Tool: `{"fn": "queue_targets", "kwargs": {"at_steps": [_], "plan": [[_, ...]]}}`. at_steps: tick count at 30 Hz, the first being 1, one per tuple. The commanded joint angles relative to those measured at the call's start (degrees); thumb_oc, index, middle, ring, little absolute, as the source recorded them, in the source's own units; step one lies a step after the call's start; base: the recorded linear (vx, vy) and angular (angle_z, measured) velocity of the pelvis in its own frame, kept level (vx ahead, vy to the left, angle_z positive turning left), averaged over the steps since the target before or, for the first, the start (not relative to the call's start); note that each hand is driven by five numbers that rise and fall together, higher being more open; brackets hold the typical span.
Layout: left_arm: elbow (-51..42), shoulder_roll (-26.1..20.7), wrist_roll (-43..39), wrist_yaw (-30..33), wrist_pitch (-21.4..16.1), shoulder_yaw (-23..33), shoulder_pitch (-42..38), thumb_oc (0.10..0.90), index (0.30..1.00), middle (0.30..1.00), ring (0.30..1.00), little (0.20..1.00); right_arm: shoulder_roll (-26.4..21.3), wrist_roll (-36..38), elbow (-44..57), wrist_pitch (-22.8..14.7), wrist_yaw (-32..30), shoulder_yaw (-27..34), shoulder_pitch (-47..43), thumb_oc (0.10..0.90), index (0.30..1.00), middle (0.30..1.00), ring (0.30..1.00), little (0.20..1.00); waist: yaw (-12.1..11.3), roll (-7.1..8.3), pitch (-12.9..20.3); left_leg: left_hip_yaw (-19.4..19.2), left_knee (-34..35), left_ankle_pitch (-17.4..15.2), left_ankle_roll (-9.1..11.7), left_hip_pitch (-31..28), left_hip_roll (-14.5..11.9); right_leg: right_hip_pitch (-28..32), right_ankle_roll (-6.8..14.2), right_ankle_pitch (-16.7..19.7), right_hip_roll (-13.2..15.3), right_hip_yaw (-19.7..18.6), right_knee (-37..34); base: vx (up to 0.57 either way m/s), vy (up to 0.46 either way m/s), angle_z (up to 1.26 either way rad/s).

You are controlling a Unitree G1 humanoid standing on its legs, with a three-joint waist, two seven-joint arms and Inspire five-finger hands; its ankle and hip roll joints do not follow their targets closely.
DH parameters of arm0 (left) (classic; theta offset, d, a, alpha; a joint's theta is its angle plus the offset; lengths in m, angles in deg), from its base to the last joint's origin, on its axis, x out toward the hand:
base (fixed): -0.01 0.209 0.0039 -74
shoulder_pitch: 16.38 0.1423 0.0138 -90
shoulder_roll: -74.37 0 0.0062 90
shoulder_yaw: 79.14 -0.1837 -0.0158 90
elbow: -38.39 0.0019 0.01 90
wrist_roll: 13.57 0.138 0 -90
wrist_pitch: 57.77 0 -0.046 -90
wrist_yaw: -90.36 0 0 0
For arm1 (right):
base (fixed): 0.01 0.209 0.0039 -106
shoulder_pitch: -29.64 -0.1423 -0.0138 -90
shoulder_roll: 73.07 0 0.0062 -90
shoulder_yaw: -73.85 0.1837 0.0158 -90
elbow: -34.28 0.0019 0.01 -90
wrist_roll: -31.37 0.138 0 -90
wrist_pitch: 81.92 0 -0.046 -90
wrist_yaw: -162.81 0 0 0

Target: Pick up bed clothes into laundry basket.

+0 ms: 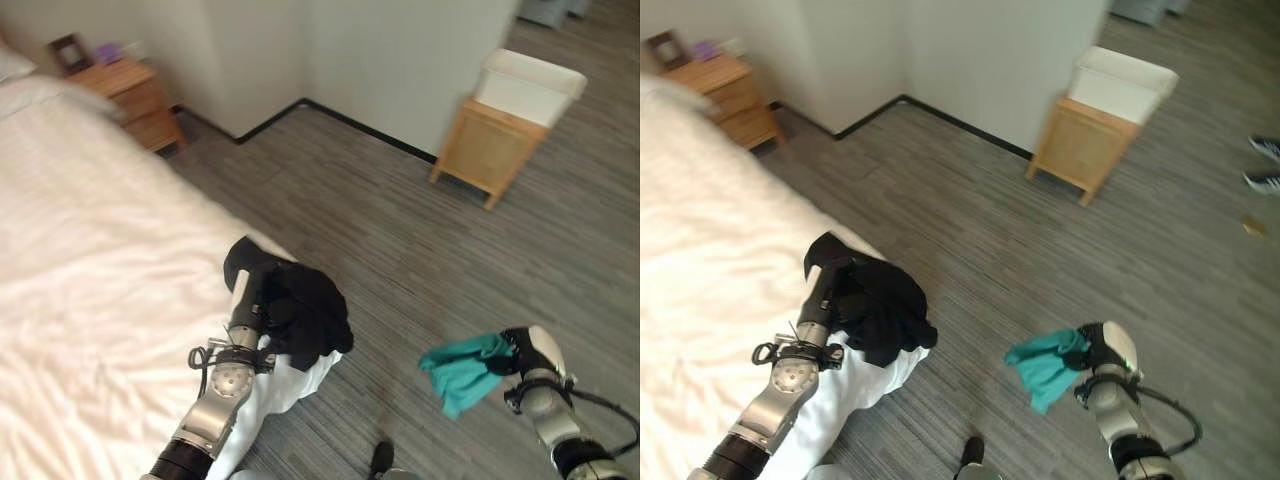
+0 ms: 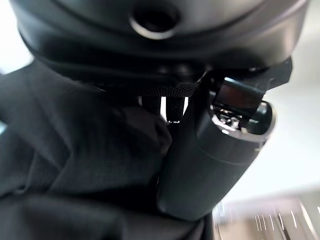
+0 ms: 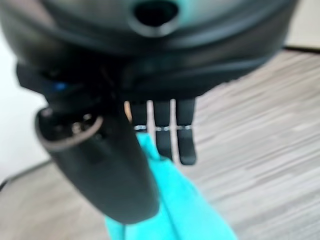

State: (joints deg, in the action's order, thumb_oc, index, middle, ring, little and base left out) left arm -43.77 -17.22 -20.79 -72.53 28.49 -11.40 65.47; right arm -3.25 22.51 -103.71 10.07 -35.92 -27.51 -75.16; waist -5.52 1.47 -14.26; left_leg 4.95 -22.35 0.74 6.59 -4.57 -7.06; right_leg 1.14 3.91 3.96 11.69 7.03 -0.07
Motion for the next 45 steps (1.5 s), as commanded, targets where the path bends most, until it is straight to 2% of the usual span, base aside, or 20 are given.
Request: {"fn": "queue_targets", "kwargs": {"at_steps": [1,4,6,8,10,12,13,14,19,22,26,30,31,32,34,36,38,39,42,45], "plan": [[-8.81,2.95,-5.98,2.31,-7.70,-1.18,-10.66,0.400,0.300,0.300,0.300,0.300,-3.85,-2.11,-0.95,-1.12,-4.65,-5.36,-12.43,0.400,0.300,0.300,0.300,0.300,-4.14,-2.03,-0.62,2.81,-10.44,-0.96,-2.33,19.08,9.54,8.22,0.28,-7.77,-4.12,-2.76,-2.80,0.29,-0.081,-1.30],[-9.13,3.75,-10.31,0.88,-8.11,-4.07,-11.33,0.400,0.300,0.300,0.300,0.300,-2.83,-0.88,-8.71,-0.46,-4.69,-8.56,-17.68,0.400,0.300,0.300,0.300,0.300,-8.45,-4.48,0.22,2.15,2.30,1.95,-2.55,24.27,14.21,11.14,-0.13,-9.84,-7.66,-7.70,-4.14,0.37,0.054,-0.63],[-8.95,3.17,-10.96,0.03,-8.36,-5.04,-8.45,0.400,0.300,0.300,0.300,0.300,-4.73,-2.02,-13.20,0.43,-4.47,-9.98,-19.49,0.400,0.300,0.300,0.300,0.300,-11.05,-5.74,1.91,2.76,14.76,3.61,-3.57,20.07,13.43,13.20,0.06,-13.61,-8.61,-9.54,-1.36,0.50,0.005,-0.99],[-8.68,4.12,-16.69,-1.35,-8.32,-7.76,-8.77,0.400,0.300,0.300,0.300,0.300,-0.15,-3.09,-12.67,2.00,-3.14,-12.00,-22.79,0.400,0.300,0.300,0.300,0.300,-11.57,-3.84,3.21,2.59,14.89,3.23,-6.66,17.74,14.10,11.80,3.21,-10.09,-6.86,-8.96,7.76,0.42,0.013,-1.06],[-8.50,4.49,-17.98,-1.17,-8.36,-8.86,-9.20,0.400,0.300,0.300,0.300,0.300,-1.63,-4.30,-10.51,1.58,-3.37,-10.69,-21.18,0.400,0.300,0.300,0.300,0.300,-8.54,-3.92,1.71,3.44,17.01,2.73,-7.93,13.60,13.47,4.18,10.23,1.77,-4.21,-9.06,22.82,0.27,0.038,-0.32],[-8.73,4.77,-17.57,-0.92,-7.83,-9.21,-10.06,0.400,0.300,0.300,0.300,0.300,-2.20,-4.66,-9.42,1.33,-3.52,-10.47,-20.42,0.400,0.300,0.300,0.300,0.300,-6.05,-5.15,0.86,3.92,19.07,2.65,-8.46,11.07,11.91,-0.30,10.32,2.89,-4.62,-9.43,31.87,0.16,0.023,0.09],[-8.49,4.87,-16.00,-1.01,-7.67,-9.68,-11.14,0.400,0.300,0.300,0.300,0.300,-2.40,-4.88,-8.13,0.66,-3.76,-9.67,-19.13,0.400,0.300,0.300,0.300,0.300,-2.64,-7.58,0.35,5.65,23.48,2.46,-8.91,6.37,9.26,-7.09,8.66,0.73,-5.25,-7.69,40.65,0.19,0.013,0.56],[-8.50,5.40,-15.71,-0.76,-7.80,-10.06,-12.09,0.400,0.300,0.300,0.300,0.300,-3.05,-5.17,-7.18,0.67,-3.64,-9.29,-18.60,0.400,0.300,0.300,0.300,0.300,-0.79,-7.96,-0.07,5.87,25.41,2.13,-8.63,3.76,8.56,-10.59,7.45,-0.90,-3.94,-6.10,42.23,0.29,-0.016,0.60],[-7.65,5.95,-14.52,-1.62,-8.03,-10.69,-13.71,0.400,0.300,0.300,0.300,0.300,-4.68,-4.82,-5.10,0.08,-2.95,-8.30,-16.98,0.400,0.300,0.300,0.300,0.300,3.73,-5.92,-0.38,6.21,26.85,-3.17,-6.62,-2.18,7.81,-12.72,5.68,-4.88,-2.39,0.20,20.06,0.29,-0.223,0.03],[-7.22,5.24,-12.66,-2.28,-8.04,-10.02,-12.46,0.400,0.300,0.300,0.300,0.300,-5.22,-4.93,-2.35,-0.18,-3.06,-6.57,-14.21,0.400,0.300,0.300,0.300,0.300,5.49,-5.35,0.01,7.19,27.15,-5.77,-5.43,-4.48,6.82,-12.34,6.29,-1.01,-3.27,-2.34,5.58,0.26,-0.344,0.06],[-6.60,4.10,-11.24,-1.44,-7.98,-6.51,-8.20,0.400,0.300,0.300,0.300,0.300,-5.86,-5.68,1.52,-0.40,-3.13,-4.21,-10.89,0.400,0.300,0.300,0.300,0.300,5.81,-5.04,-0.07,7.36,26.63,-7.32,-3.33,-6.66,4.55,-13.05,7.90,4.39,0.71,-2.55,2.89,0.14,-0.352,0.04],[-5.35,3.37,-11.16,-0.85,-7.68,-3.52,-6.22,0.400,0.300,0.300,0.300,0.300,-4.81,-8.28,4.98,-0.58,-2.36,-5.10,-8.49,0.400,0.300,0.300,0.300,0.300,4.59,-4.62,1.90,4.75,23.38,-8.80,-0.72,-6.52,1.12,-9.10,7.06,2.60,1.61,1.71,0.84,0.09,-0.357,-0.07],[-5.42,2.95,-11.31,-0.40,-7.09,0.14,-5.21,0.400,0.300,0.300,0.300,0.300,-2.04,0.74,13.94,-4.76,1.65,-1.13,-0.14,0.400,0.300,0.300,0.300,0.300,5.63,-4.68,1.80,1.97,13.95,-2.09,0.60,-3.10,-1.16,-6.93,5.69,1.31,-0.49,0.80,-0.11,0.07,-0.347,-0.23],[-5.33,2.95,-11.33,-0.42,-7.14,0.10,-5.20,0.400,0.300,0.300,0.300,0.300,-2.03,0.74,14.06,-4.68,1.67,-1.09,0.00,0.400,0.300,0.300,0.300,0.300,5.57,-5.03,1.96,1.97,13.45,-2.94,0.62,-3.11,-1.55,-6.60,5.77,0.89,-0.89,0.90,-0.32,0.07,-0.335,-0.46],[-6.80,1.68,-10.30,0.29,-6.17,2.04,-4.95,0.400,0.300,0.300,0.300,0.300,-3.46,1.22,22.68,-6.29,1.67,1.99,5.73,0.400,0.300,0.300,0.300,0.300,6.01,-3.97,-0.27,2.70,-3.40,6.90,-0.19,5.47,-2.41,-4.06,2.89,0.17,-1.49,-0.40,-0.49,0.07,-0.297,-0.61],[-8.90,1.82,-9.06,0.33,-5.54,2.28,-5.48,0.400,0.300,0.300,0.300,0.300,-4.94,1.23,27.15,-6.88,2.08,3.70,8.77,0.400,0.300,0.300,0.300,0.300,5.39,-2.88,-1.69,2.17,-15.40,7.36,-1.92,10.47,-1.36,-1.27,1.27,-1.00,-2.14,-2.24,-1.79,0.08,-0.296,-0.98],[-10.13,2.68,-9.15,0.50,-5.25,2.84,-5.10,0.400,0.300,0.300,0.300,0.300,-3.61,-0.42,29.88,-5.61,3.35,2.50,7.65,0.400,0.300,0.300,0.300,0.300,4.74,-2.77,-2.53,0.29,-22.31,3.49,-2.60,15.09,3.32,-0.21,0.52,-1.76,-2.46,-4.47,-1.75,0.14,-0.188,-1.34],[-11.53,2.97,-9.05,-0.23,-5.58,2.87,-3.40,0.400,0.300,0.300,0.300,0.300,-2.06,-0.41,31.45,-5.88,3.57,1.68,7.35,0.400,0.300,0.300,0.300,0.300,3.37,-3.11,-2.56,-1.44,-22.60,-0.56,-3.16,17.75,8.66,1.07,0.38,-2.54,-3.64,-6.80,-1.87,0.33,-0.162,-1.20],[-11.64,3.03,-9.59,-1.12,-5.90,2.13,-3.09,0.400,0.300,0.300,0.300,0.300,-1.33,-0.60,32.25,-5.97,3.88,1.53,7.25,0.400,0.300,0.300,0.300,0.300,1.68,-3.18,-2.03,-3.87,-17.44,-1.17,-3.46,20.37,12.10,2.62,0.77,-3.65,-3.88,-8.50,-1.99,0.24,-0.083,-0.95],[-11.51,3.14,-10.66,-1.18,-5.95,1.65,-3.88,0.400,0.300,0.300,0.300,0.300,-1.00,-1.50,32.44,-6.23,3.36,0.76,7.75,0.400,0.300,0.300,0.300,0.300,-0.07,-4.80,-1.47,-8.91,-3.67,0.09,-3.91,21.28,11.31,5.93,1.01,-6.53,-4.96,-8.71,-2.45,0.44,-0.031,-0.56]]}}
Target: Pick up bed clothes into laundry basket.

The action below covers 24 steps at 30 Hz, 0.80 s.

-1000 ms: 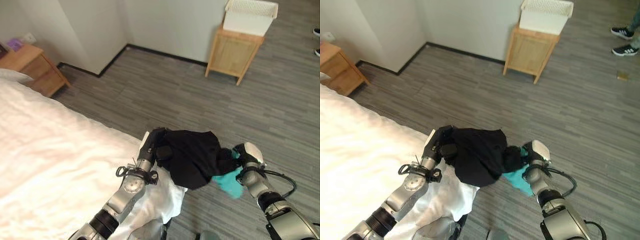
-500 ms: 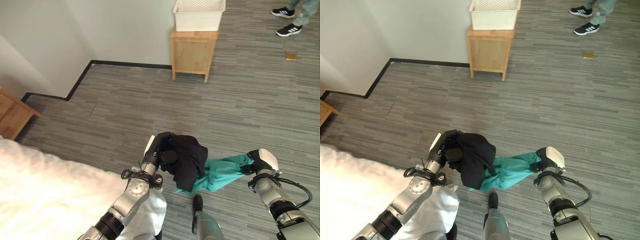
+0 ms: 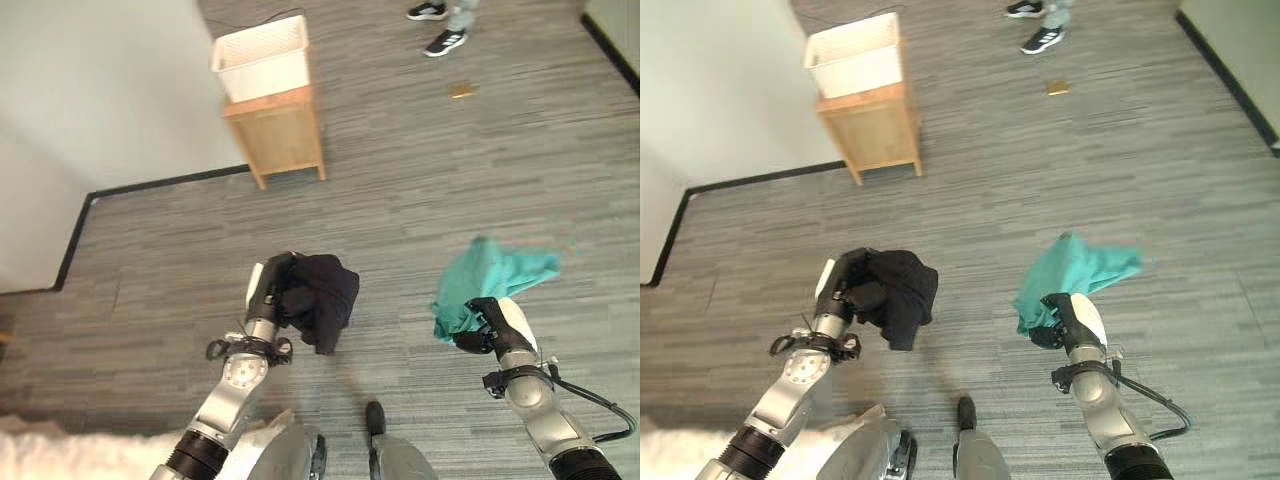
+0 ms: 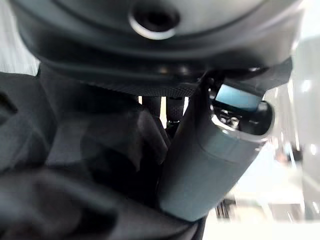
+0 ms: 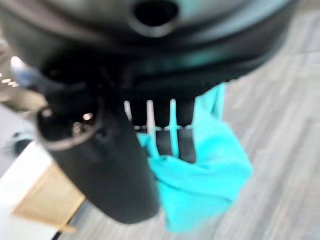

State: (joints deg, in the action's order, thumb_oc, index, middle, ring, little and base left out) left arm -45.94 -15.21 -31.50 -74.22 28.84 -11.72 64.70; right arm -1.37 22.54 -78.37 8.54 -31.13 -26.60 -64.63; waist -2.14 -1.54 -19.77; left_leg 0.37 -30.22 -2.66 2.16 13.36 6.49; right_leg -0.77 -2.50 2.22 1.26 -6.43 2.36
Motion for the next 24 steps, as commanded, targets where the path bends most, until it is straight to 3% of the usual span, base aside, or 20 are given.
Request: {"fn": "queue_targets", "kwargs": {"at_steps": [1,3,5,6,7,8,9,10,11,12,13,14,15,17,18,20,22,24], "plan": [[-9.38,1.21,-0.27,0.41,-6.25,1.84,-3.36,0.400,0.300,0.300,0.300,0.300,-2.91,-2.17,7.26,-4.65,-1.32,-0.51,-2.68,0.400,0.300,0.300,0.300,0.300,-3.75,-2.66,4.58,-6.53,9.85,4.04,0.21,2.96,-3.01,9.32,7.44,-6.14,4.77,4.93,-5.17,0.33,0.058,-0.30],[-9.39,1.80,-0.89,0.37,-6.05,1.57,-3.63,0.400,0.300,0.300,0.300,0.300,-3.26,-3.21,7.41,-4.56,-1.58,-0.72,-2.43,0.400,0.300,0.300,0.300,0.300,-4.01,-4.44,5.59,-11.41,20.79,7.60,0.69,1.38,-4.92,12.90,7.59,-9.08,3.84,5.23,-5.73,0.52,0.107,-0.10],[-8.82,2.88,-0.83,0.55,-5.91,1.01,-4.03,0.400,0.300,0.300,0.300,0.300,-2.75,-3.98,7.67,-3.95,-1.73,-0.77,-2.80,0.400,0.300,0.300,0.300,0.300,-3.26,-5.02,5.94,-17.85,24.86,9.60,1.02,1.13,-8.26,16.32,8.36,-11.34,5.08,6.94,-5.61,0.50,0.125,-0.01],[-8.68,3.32,-0.59,0.70,-5.91,1.06,-3.80,0.400,0.300,0.300,0.300,0.300,-2.44,-4.46,8.50,-3.95,-1.58,-0.90,-2.73,0.400,0.300,0.300,0.300,0.300,-2.31,-5.37,6.91,-21.08,27.75,9.22,-0.02,-0.77,-9.57,17.39,9.54,-11.91,5.83,8.12,-5.30,0.65,0.204,0.06],[-8.19,3.66,1.29,1.32,-5.45,0.55,-3.27,0.400,0.300,0.300,0.300,0.300,-1.55,-6.06,9.29,-3.57,-1.27,-1.07,-2.11,0.400,0.300,0.300,0.300,0.300,-1.28,-5.72,8.67,-22.47,30.78,9.34,-1.90,-3.30,-8.48,17.72,11.22,-10.77,8.01,9.88,-2.96,0.50,0.167,0.15],[-8.21,3.69,1.40,1.38,-5.44,0.47,-3.13,0.400,0.300,0.300,0.300,0.300,-1.50,-6.15,9.36,-3.52,-1.27,-1.07,-1.95,0.400,0.300,0.300,0.300,0.300,-1.17,-5.54,8.83,-22.42,31.25,9.53,-2.02,-3.48,-8.10,17.74,11.37,-10.94,8.26,10.06,-2.85,0.62,0.199,0.17],[-6.88,3.69,4.07,1.84,-4.77,-0.19,-2.81,0.400,0.300,0.300,0.300,0.300,1.00,-7.35,7.71,-3.01,-1.74,-2.30,-2.30,0.400,0.300,0.300,0.300,0.300,-1.33,-3.60,10.41,-21.79,33.08,8.33,-3.72,-6.47,-3.85,16.55,15.78,-2.80,12.47,11.76,4.81,0.30,0.088,0.24],[-6.90,3.62,4.10,1.86,-4.78,-0.14,-2.81,0.400,0.300,0.300,0.300,0.300,1.09,-7.38,7.62,-3.04,-1.79,-2.40,-2.42,0.400,0.300,0.300,0.300,0.300,-1.60,-3.72,10.61,-22.07,33.07,8.55,-3.71,-6.16,-4.18,16.13,15.73,-2.42,12.25,11.39,4.65,0.59,0.130,0.39],[-7.57,2.37,6.45,2.21,-3.30,0.47,-1.91,0.400,0.300,0.300,0.300,0.300,-3.78,-12.45,8.08,-0.89,-1.28,-0.39,-3.95,0.400,0.300,0.300,0.300,0.300,-1.17,-3.39,10.59,-20.21,33.95,6.67,-4.79,-10.01,-1.98,12.90,17.50,8.61,14.71,11.44,17.54,0.27,0.053,0.61],[-7.76,2.52,6.48,2.20,-3.11,0.53,-1.90,0.400,0.300,0.300,0.300,0.300,-3.95,-12.53,8.30,-0.75,-1.14,-0.30,-3.90,0.400,0.300,0.300,0.300,0.300,-1.44,-3.87,10.71,-20.43,34.04,6.97,-4.77,-9.75,-2.41,12.44,17.50,9.05,14.32,11.11,17.44,0.46,0.103,0.76],[-7.36,1.64,8.09,2.84,-3.54,0.68,-2.87,0.400,0.300,0.300,0.300,0.300,-4.14,-14.47,8.45,-1.54,-4.96,-0.47,-3.65,0.400,0.300,0.300,0.300,0.300,-0.08,-5.02,9.57,-18.72,34.72,6.20,-5.60,-11.67,-2.69,8.62,17.50,12.74,13.67,8.92,26.65,0.42,0.006,0.66],[-4.85,0.30,12.29,4.74,-1.98,1.20,-5.47,0.400,0.300,0.300,0.300,0.300,-1.15,-14.93,10.08,-0.51,-4.45,-1.22,-4.25,0.400,0.300,0.300,0.300,0.300,2.36,-7.32,8.32,-15.76,35.22,4.42,-6.03,-14.09,-4.65,1.54,15.30,9.84,12.49,7.42,34.59,0.60,-0.045,0.84],[-3.84,0.00,12.83,5.86,-1.55,1.89,-6.88,0.400,0.300,0.300,0.300,0.300,-0.43,-15.31,11.38,-0.15,-4.72,-0.87,-3.99,0.400,0.300,0.300,0.300,0.300,3.88,-7.42,7.80,-13.98,35.22,3.48,-5.94,-15.47,-4.66,-2.14,14.24,7.00,13.33,7.02,36.58,0.55,-0.137,1.31],[-2.69,-0.29,14.63,6.93,-1.18,2.59,-9.43,0.400,0.300,0.300,0.300,0.300,0.21,-15.70,13.94,-0.25,-4.59,-0.14,-2.95,0.400,0.300,0.300,0.300,0.300,6.74,-7.61,6.67,-10.49,35.22,2.26,-5.20,-17.59,-4.80,-7.62,12.66,3.89,12.83,6.58,35.02,0.35,-0.124,1.68],[-2.68,-0.28,14.63,6.93,-1.18,2.60,-9.45,0.400,0.300,0.300,0.300,0.300,0.20,-15.70,13.95,-0.24,-4.58,-0.14,-2.95,0.400,0.300,0.300,0.300,0.300,6.79,-7.68,6.69,-10.44,35.22,2.28,-5.18,-17.54,-4.88,-7.59,12.63,3.96,12.77,6.67,34.92,0.31,-0.144,1.34],[-2.54,0.00,16.38,7.51,-1.14,2.44,-10.52,0.400,0.300,0.300,0.300,0.300,0.93,-15.37,15.04,-0.44,-5.01,0.48,-1.69,0.400,0.300,0.300,0.300,0.300,8.90,-6.59,6.35,-7.12,35.22,0.45,-4.22,-20.18,-4.37,-9.53,12.36,2.01,10.16,6.10,27.31,0.39,-0.196,1.14],[-3.03,0.58,18.10,8.05,-0.63,2.00,-10.61,0.400,0.300,0.300,0.300,0.300,1.29,-15.80,16.18,-0.63,-5.36,1.13,-0.73,0.400,0.300,0.300,0.300,0.300,10.68,-5.30,6.59,-3.77,35.22,-2.39,-3.52,-23.58,-3.94,-10.70,11.52,-0.91,5.27,5.73,16.09,0.49,-0.216,1.13],[-2.85,0.62,19.65,8.46,-0.13,2.06,-10.80,0.400,0.300,0.300,0.300,0.300,1.24,-16.76,16.97,-0.90,-5.70,0.85,-0.85,0.400,0.300,0.300,0.300,0.300,11.63,-4.10,7.08,-1.42,35.22,-5.12,-3.41,-26.75,-3.37,-11.48,11.16,0.87,1.89,8.56,6.34,0.54,-0.172,1.24]]}}
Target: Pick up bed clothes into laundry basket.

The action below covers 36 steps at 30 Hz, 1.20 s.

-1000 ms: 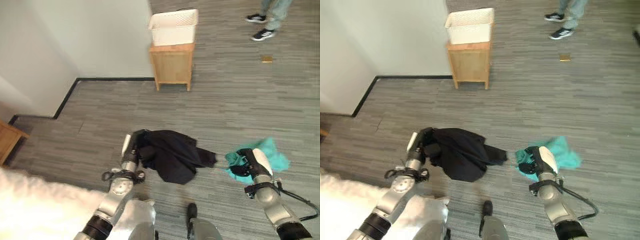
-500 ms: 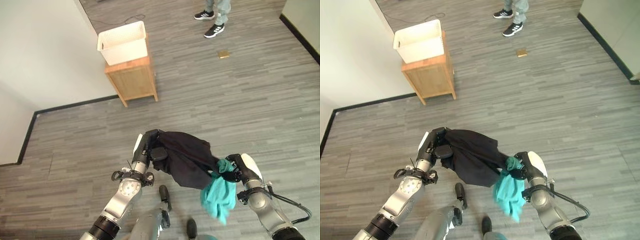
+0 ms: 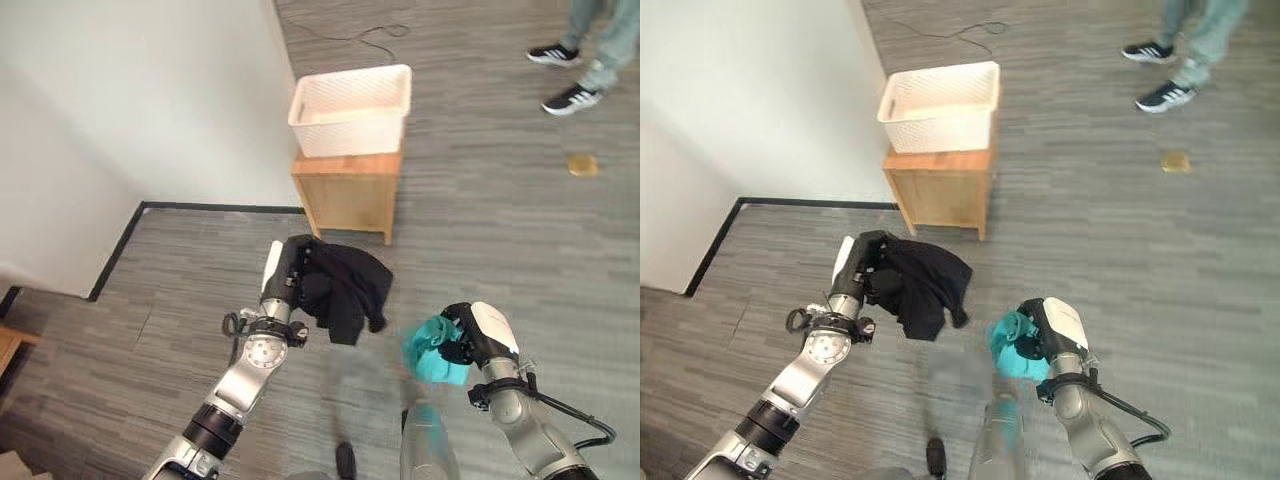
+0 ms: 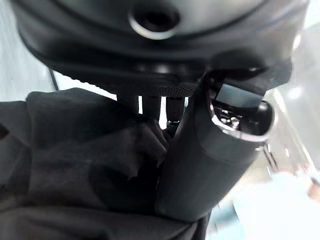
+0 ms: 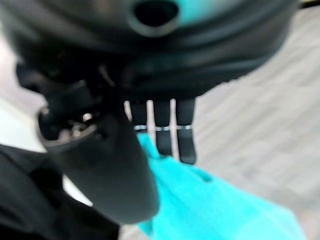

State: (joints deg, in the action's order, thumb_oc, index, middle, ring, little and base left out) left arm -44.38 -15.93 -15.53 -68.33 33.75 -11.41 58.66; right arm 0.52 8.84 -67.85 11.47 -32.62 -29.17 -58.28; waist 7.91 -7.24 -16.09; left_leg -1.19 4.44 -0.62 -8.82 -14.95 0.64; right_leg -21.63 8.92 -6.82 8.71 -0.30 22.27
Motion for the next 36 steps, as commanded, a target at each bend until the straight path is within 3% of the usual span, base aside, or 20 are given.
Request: {"fn": "queue_targets", "kwargs": {"at_steps": [1,3,5,6,7,9,12,14,16,17,18,20,26,28,29,30,31,33,34,36], "plan": [[-3.83,1.03,4.38,3.03,-4.63,2.60,-4.91,0.400,0.300,0.300,0.300,0.300,-0.67,-3.61,6.54,-3.97,-4.61,3.29,-7.85,0.400,0.300,0.300,0.300,0.300,0.99,2.60,3.96,0.48,0.56,-8.73,7.77,-0.26,3.16,8.04,-0.04,11.79,-5.73,6.67,-16.38,0.51,-0.153,1.19],[-4.50,-0.13,6.11,3.41,-4.57,3.87,-4.78,0.400,0.300,0.300,0.300,0.300,-1.08,-5.63,8.49,-3.84,-4.94,3.61,-7.68,0.400,0.300,0.300,0.300,0.300,0.93,3.11,4.00,1.10,0.56,-10.46,8.19,-2.58,2.44,8.80,0.14,13.73,-5.63,13.51,-19.90,0.49,-0.190,0.43],[-4.75,-0.74,8.77,4.34,-4.17,5.01,-5.13,0.400,0.300,0.300,0.300,0.300,-1.29,-7.03,11.97,-4.12,-5.40,4.71,-7.18,0.400,0.300,0.300,0.300,0.300,0.56,3.49,5.08,1.02,-0.38,-11.59,8.64,-4.99,1.62,12.02,-1.26,12.87,-6.30,13.64,-21.47,0.37,-0.186,-0.28],[-4.56,-0.47,10.01,4.86,-4.41,5.33,-4.95,0.400,0.300,0.300,0.300,0.300,-1.88,-7.61,13.70,-4.80,-6.41,5.36,-7.64,0.400,0.300,0.300,0.300,0.300,0.72,3.35,5.62,0.72,-6.18,-10.26,10.06,-4.49,0.44,13.65,-2.04,12.70,-6.81,12.48,-21.72,0.33,-0.190,-0.10],[-5.18,-0.44,10.36,5.46,-4.88,5.73,-4.00,0.400,0.300,0.300,0.300,0.300,-2.98,-8.50,17.15,-5.28,-7.87,6.31,-8.96,0.400,0.300,0.300,0.300,0.300,-0.18,4.24,5.19,-1.37,-23.76,-4.26,13.12,2.51,-0.88,18.68,-3.22,12.34,-5.96,11.67,-23.18,0.41,-0.270,0.04],[-5.60,-0.41,10.95,6.29,-4.61,5.52,-3.71,0.400,0.300,0.300,0.300,0.300,-3.47,-9.35,20.86,-5.15,-10.44,6.93,-11.91,0.400,0.300,0.300,0.300,0.300,-1.72,6.29,4.22,-2.54,-42.01,0.87,14.42,11.26,-1.61,23.10,-5.72,10.79,-5.33,10.52,-25.21,0.32,-0.230,0.01],[-5.50,-0.12,11.29,7.29,-4.22,4.93,-4.33,0.400,0.300,0.300,0.300,0.300,-4.17,-10.26,23.38,-4.62,-11.94,6.62,-15.41,0.400,0.300,0.300,0.300,0.300,-3.48,7.62,3.56,-4.38,-49.64,0.25,14.44,19.02,-1.67,26.44,-6.34,9.45,-4.14,9.54,-26.35,0.25,-0.070,-0.13],[-4.14,0.59,10.96,8.22,-3.83,4.59,-5.43,0.400,0.300,0.300,0.300,0.300,-4.76,-9.93,25.80,-4.18,-13.52,6.25,-20.22,0.400,0.300,0.300,0.300,0.300,-5.31,7.82,3.55,-5.59,-44.47,-2.13,13.34,23.30,-2.47,28.66,-5.75,8.11,-3.10,7.98,-26.78,0.38,0.092,-0.30],[-3.01,0.95,10.97,8.67,-3.53,4.50,-5.96,0.400,0.300,0.300,0.300,0.300,-4.98,-9.12,26.23,-4.24,-14.24,5.02,-25.69,0.400,0.300,0.300,0.300,0.300,-7.04,7.20,4.23,-4.90,-29.04,-2.55,12.10,22.86,-1.52,29.47,-4.23,6.94,-2.71,6.78,-27.26,0.46,0.203,-0.49],[-2.92,0.67,10.93,8.77,-3.64,4.42,-5.61,0.400,0.300,0.300,0.300,0.300,-5.44,-8.04,25.18,-3.98,-14.87,4.48,-29.25,0.400,0.300,0.300,0.300,0.300,-8.28,5.82,5.20,-4.11,-15.54,-0.03,12.76,23.31,-2.69,30.63,-3.23,5.23,-3.43,6.48,-27.27,0.39,0.176,-0.46],[-2.92,0.73,10.93,8.76,-3.65,4.53,-5.61,0.400,0.300,0.300,0.300,0.300,-5.52,-7.97,24.95,-3.99,-14.95,4.26,-29.51,0.400,0.300,0.300,0.300,0.300,-8.33,5.97,5.17,-4.34,-13.85,0.76,12.78,22.37,-2.43,30.70,-3.21,5.18,-3.20,6.34,-27.27,0.40,0.193,-0.49],[-1.94,0.82,10.61,9.01,-3.41,4.57,-5.04,0.400,0.300,0.300,0.300,0.300,-6.79,-6.67,23.48,-2.63,-15.61,2.84,-35.04,0.400,0.300,0.300,0.300,0.300,-9.66,4.99,6.29,-8.31,-3.28,7.40,14.57,24.56,-5.82,34.36,-2.38,2.20,-2.18,6.83,-27.27,0.39,0.180,-0.28],[-1.13,2.57,8.54,8.17,-3.43,4.15,-2.69,0.400,0.300,0.300,0.300,0.300,-11.00,-6.73,20.31,0.71,-15.96,1.97,-45.12,0.400,0.300,0.300,0.300,0.300,-12.80,3.73,9.23,-9.58,-0.68,10.79,15.36,23.97,-7.17,40.14,0.18,0.14,2.00,7.19,-27.27,0.37,0.177,-0.15],[-1.13,2.59,7.93,7.58,-3.33,3.52,0.10,0.400,0.300,0.300,0.300,0.300,-12.69,-8.91,19.39,2.67,-15.77,0.25,-51.67,0.400,0.300,0.300,0.300,0.300,-13.47,4.31,10.80,-9.09,0.56,9.60,13.04,19.72,-4.37,37.45,2.11,5.13,6.13,6.44,-17.59,0.30,0.196,-0.09],[-1.12,2.69,7.93,7.56,-3.31,3.57,0.09,0.400,0.300,0.300,0.300,0.300,-12.73,-8.89,19.26,2.68,-15.80,0.06,-51.84,0.400,0.300,0.300,0.300,0.300,-13.49,4.58,10.95,-9.07,0.56,8.69,13.23,19.48,-4.04,37.53,2.18,4.35,6.51,6.43,-17.26,0.27,0.192,-0.24],[-0.13,2.01,7.88,7.53,-3.30,3.54,0.84,0.400,0.300,0.300,0.300,0.300,-14.88,-9.55,17.62,3.66,-16.72,-0.92,-56.62,0.400,0.300,0.300,0.300,0.300,-13.64,5.28,10.78,-8.60,0.56,7.52,12.47,17.59,-3.37,34.72,2.78,9.11,8.11,5.73,-11.49,0.16,0.078,-0.13],[-0.13,2.04,7.88,7.54,-3.30,3.63,0.78,0.400,0.300,0.300,0.300,0.300,-14.86,-9.52,17.41,3.66,-16.79,-1.14,-56.94,0.400,0.300,0.300,0.300,0.300,-13.62,5.31,10.69,-8.66,0.56,7.42,12.43,17.56,-3.28,34.50,2.83,8.86,8.24,5.61,-11.04,0.17,0.075,-0.02],[0.55,0.76,8.36,7.60,-3.72,2.86,0.64,0.400,0.300,0.300,0.300,0.300,-19.58,-8.91,14.65,4.70,-17.83,-2.69,-64.58,0.400,0.300,0.300,0.300,0.300,-12.85,6.09,9.67,-5.70,0.56,6.72,11.75,16.15,-2.90,27.44,0.80,7.88,3.74,2.50,-9.52,0.15,-0.030,-0.11],[0.58,0.88,8.35,7.59,-3.72,2.93,0.54,0.400,0.300,0.300,0.300,0.300,-19.65,-8.84,14.44,4.67,-17.90,-2.98,-64.94,0.400,0.300,0.300,0.300,0.300,-12.81,6.01,9.82,-5.59,0.56,6.23,11.89,16.16,-2.93,27.40,0.76,7.52,3.71,2.51,-9.42,0.19,-0.023,-0.04],[1.10,0.19,8.37,6.98,-4.12,2.51,1.16,0.400,0.300,0.300,0.300,0.300,-23.54,-7.06,12.30,4.54,-18.39,-4.61,-68.96,0.400,0.300,0.300,0.300,0.300,-12.07,6.60,9.21,-3.17,0.56,5.62,11.69,15.03,-2.28,24.61,-1.00,3.97,-1.66,0.01,-13.78,0.18,-0.047,0.46]]}}
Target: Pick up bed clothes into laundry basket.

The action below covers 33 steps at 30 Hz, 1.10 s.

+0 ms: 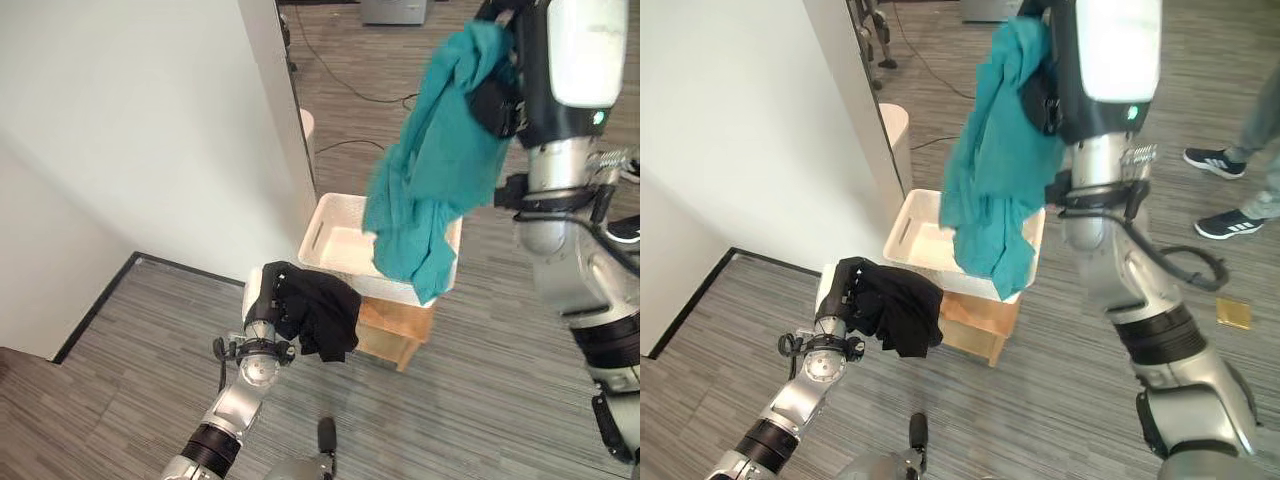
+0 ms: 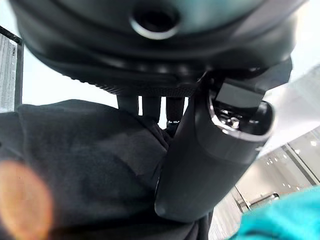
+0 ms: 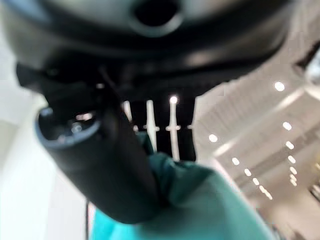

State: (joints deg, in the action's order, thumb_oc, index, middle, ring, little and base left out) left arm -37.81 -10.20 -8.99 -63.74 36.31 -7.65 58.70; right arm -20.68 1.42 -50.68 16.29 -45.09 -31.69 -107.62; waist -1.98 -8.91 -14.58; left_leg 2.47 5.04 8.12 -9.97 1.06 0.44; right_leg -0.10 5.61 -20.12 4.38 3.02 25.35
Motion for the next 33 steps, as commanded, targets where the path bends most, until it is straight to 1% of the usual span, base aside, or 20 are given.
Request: {"fn": "queue_targets", "kwargs": {"at_steps": [1,2,3,4,6,10,12,18,19,20,21,22,23,24,25,26,27,29,33], "plan": [[-4.90,-6.17,1.32,1.81,-7.01,-1.31,2.44,0.400,0.300,0.300,0.300,0.300,-4.93,1.69,-6.23,-0.48,-6.66,-4.24,-22.48,0.400,0.300,0.300,0.300,0.300,-2.27,9.13,7.28,-5.69,-0.04,-3.67,12.85,-1.61,-1.66,2.82,1.89,17.59,1.54,-3.33,-21.12,0.14,-0.100,0.72],[-4.40,-6.59,0.77,1.69,-6.93,-0.45,3.20,0.400,0.300,0.300,0.300,0.300,-6.03,2.39,-7.64,-0.27,-5.95,-5.08,-23.63,0.400,0.300,0.300,0.300,0.300,-2.45,9.56,7.45,-5.17,-0.04,-3.94,12.94,-1.84,-1.61,4.01,2.11,17.73,2.04,-2.92,-23.36,0.03,-0.082,0.59],[-4.49,-6.62,0.72,1.65,-6.93,-0.36,3.24,0.400,0.300,0.300,0.300,0.300,-5.99,2.53,-7.91,-0.34,-6.00,-5.37,-24.01,0.400,0.300,0.300,0.300,0.300,-2.32,9.50,7.21,-5.19,-0.04,-3.27,12.88,-1.70,-1.61,4.13,2.12,18.51,2.02,-2.83,-23.83,-0.02,-0.062,0.64],[-4.03,-6.56,0.42,1.80,-6.66,0.16,4.26,0.400,0.300,0.300,0.300,0.300,-5.76,3.08,-8.53,-0.23,-5.22,-6.53,-24.84,0.400,0.300,0.300,0.300,0.300,-2.77,9.93,7.47,-4.96,-0.04,-3.42,12.81,-1.83,-1.60,5.07,2.22,18.97,2.35,-2.82,-25.06,-0.04,-0.063,0.88],[-3.14,-6.24,-0.22,2.20,-6.57,0.57,5.71,0.400,0.300,0.300,0.300,0.300,-6.50,3.43,-8.81,-0.02,-5.05,-6.95,-25.10,0.400,0.300,0.300,0.300,0.300,-3.33,10.69,8.06,-4.72,-0.04,-3.85,12.95,-1.84,-1.69,6.27,2.25,19.35,2.54,-2.98,-26.37,0.00,-0.087,0.88],[-3.05,-6.41,-1.31,1.52,-6.81,2.27,10.35,0.400,0.300,0.300,0.300,0.300,-5.24,3.48,-9.24,-0.72,-3.51,-7.31,-24.59,0.400,0.300,0.300,0.300,0.300,-4.92,11.25,9.66,-3.98,-0.04,-4.48,13.45,-2.55,-1.99,9.34,2.41,19.84,3.08,-0.61,-29.56,0.03,-0.065,0.37],[-2.98,-6.41,-2.18,1.43,-6.94,2.57,11.76,0.400,0.300,0.300,0.300,0.300,-4.80,3.47,-9.99,-0.83,-2.76,-8.03,-24.28,0.400,0.300,0.300,0.300,0.300,-5.53,11.48,10.08,-3.56,-0.04,-4.54,13.62,-2.78,-2.14,10.13,2.41,19.65,3.14,0.16,-30.10,0.01,-0.058,0.23],[-2.58,-7.00,-3.57,1.33,-7.43,3.42,14.08,0.400,0.300,0.300,0.300,0.300,-5.37,3.05,-16.66,-0.31,-0.70,-13.28,-26.86,0.400,0.300,0.300,0.300,0.300,-6.89,12.06,10.37,-2.29,-0.04,-4.20,14.19,-2.06,-2.50,10.39,2.40,19.03,3.03,1.45,-30.35,-0.01,-0.047,0.23],[-2.56,-6.96,-3.58,1.33,-7.43,3.42,14.11,0.400,0.300,0.300,0.300,0.300,-5.34,3.08,-16.77,-0.33,-0.73,-13.44,-26.98,0.400,0.300,0.300,0.300,0.300,-6.81,12.14,10.49,-2.19,-0.04,-4.97,14.25,-2.36,-2.41,10.72,2.42,18.37,3.12,1.53,-30.35,0.03,-0.040,0.22],[-2.36,-6.93,-3.74,1.22,-7.38,3.54,14.35,0.400,0.300,0.300,0.300,0.300,-5.21,3.03,-17.19,-0.11,-0.54,-13.51,-26.81,0.400,0.300,0.300,0.300,0.300,-6.81,12.05,10.46,-2.03,-0.04,-4.98,14.31,-2.27,-2.44,10.77,2.36,18.26,3.08,1.67,-30.35,0.01,-0.036,0.15],[-1.90,-6.77,-4.12,1.14,-7.30,3.84,14.86,0.400,0.300,0.300,0.300,0.300,-5.23,2.74,-17.54,0.42,-0.12,-12.96,-25.82,0.400,0.300,0.300,0.300,0.300,-6.75,11.69,10.27,-1.88,-0.04,-4.26,14.32,-1.92,-2.60,10.62,2.21,18.62,2.93,1.80,-30.35,0.01,-0.037,0.08],[-1.89,-6.82,-4.13,1.14,-7.30,3.80,14.92,0.400,0.300,0.300,0.300,0.300,-5.23,2.71,-17.45,0.45,-0.07,-12.84,-25.63,0.400,0.300,0.300,0.300,0.300,-6.69,11.83,10.43,-1.76,-0.04,-5.00,14.39,-2.20,-2.55,10.94,2.21,18.00,2.98,1.89,-30.35,0.02,-0.039,0.07],[-1.83,-6.79,-4.32,1.17,-7.26,3.97,15.21,0.400,0.300,0.300,0.300,0.300,-5.06,2.32,-17.44,0.83,-0.03,-12.27,-24.84,0.400,0.300,0.300,0.300,0.300,-6.65,11.77,10.42,-1.66,-0.04,-5.07,14.38,-2.19,-2.58,11.04,2.14,17.87,2.97,2.04,-30.35,0.02,-0.036,0.05],[-1.41,-6.75,-4.39,1.19,-7.12,4.07,15.37,0.400,0.300,0.300,0.300,0.300,-4.75,2.00,-17.20,1.04,-0.10,-11.26,-23.71,0.400,0.300,0.300,0.300,0.300,-6.62,11.55,10.22,-1.63,-0.04,-4.31,14.35,-1.90,-2.70,10.82,2.05,18.46,2.86,2.22,-30.35,-0.02,-0.044,0.05],[-1.43,-6.67,-4.49,1.14,-7.04,4.22,15.61,0.400,0.300,0.300,0.300,0.300,-4.57,1.77,-16.83,1.28,0.04,-10.43,-22.66,0.400,0.300,0.300,0.300,0.300,-6.56,11.45,10.19,-1.58,-0.04,-4.34,14.37,-1.90,-2.78,10.82,2.02,18.42,2.85,2.40,-30.35,-0.02,-0.053,0.03],[-1.33,-6.44,-4.46,0.92,-6.98,4.64,16.12,0.400,0.300,0.300,0.300,0.300,-4.27,1.08,-16.44,1.53,0.14,-9.34,-21.40,0.400,0.300,0.300,0.300,0.300,-6.48,11.05,10.10,-1.73,-0.04,-4.41,14.48,-2.00,-2.95,10.82,2.04,18.29,2.96,2.61,-30.35,0.02,-0.042,0.02],[-1.36,-6.60,-4.45,0.90,-6.97,4.59,16.22,0.400,0.300,0.300,0.300,0.300,-4.25,0.95,-16.16,1.59,0.24,-8.91,-20.91,0.400,0.300,0.300,0.300,0.300,-6.53,11.18,10.16,-1.73,-0.04,-4.43,14.49,-2.04,-2.97,10.86,2.03,18.29,2.94,2.61,-30.35,0.03,-0.041,0.00],[-1.43,-6.39,-4.43,0.73,-6.76,4.99,16.92,0.400,0.300,0.300,0.300,0.300,-3.47,0.12,-15.09,1.91,0.51,-7.45,-18.76,0.400,0.300,0.300,0.300,0.300,-6.29,10.73,10.12,-2.08,-0.04,-4.66,14.59,-2.34,-3.28,11.05,2.09,18.21,3.25,2.88,-30.35,0.04,-0.035,0.00],[-1.31,-6.21,-4.63,0.55,-6.67,5.20,17.13,0.400,0.300,0.300,0.300,0.300,-2.46,-0.45,-13.40,1.89,0.91,-6.24,-16.70,0.400,0.300,0.300,0.300,0.300,-6.03,10.47,9.99,-2.52,-0.04,-4.85,14.64,-2.62,-3.56,11.20,1.99,18.15,3.43,2.80,-30.35,0.03,-0.017,-0.01]]}}
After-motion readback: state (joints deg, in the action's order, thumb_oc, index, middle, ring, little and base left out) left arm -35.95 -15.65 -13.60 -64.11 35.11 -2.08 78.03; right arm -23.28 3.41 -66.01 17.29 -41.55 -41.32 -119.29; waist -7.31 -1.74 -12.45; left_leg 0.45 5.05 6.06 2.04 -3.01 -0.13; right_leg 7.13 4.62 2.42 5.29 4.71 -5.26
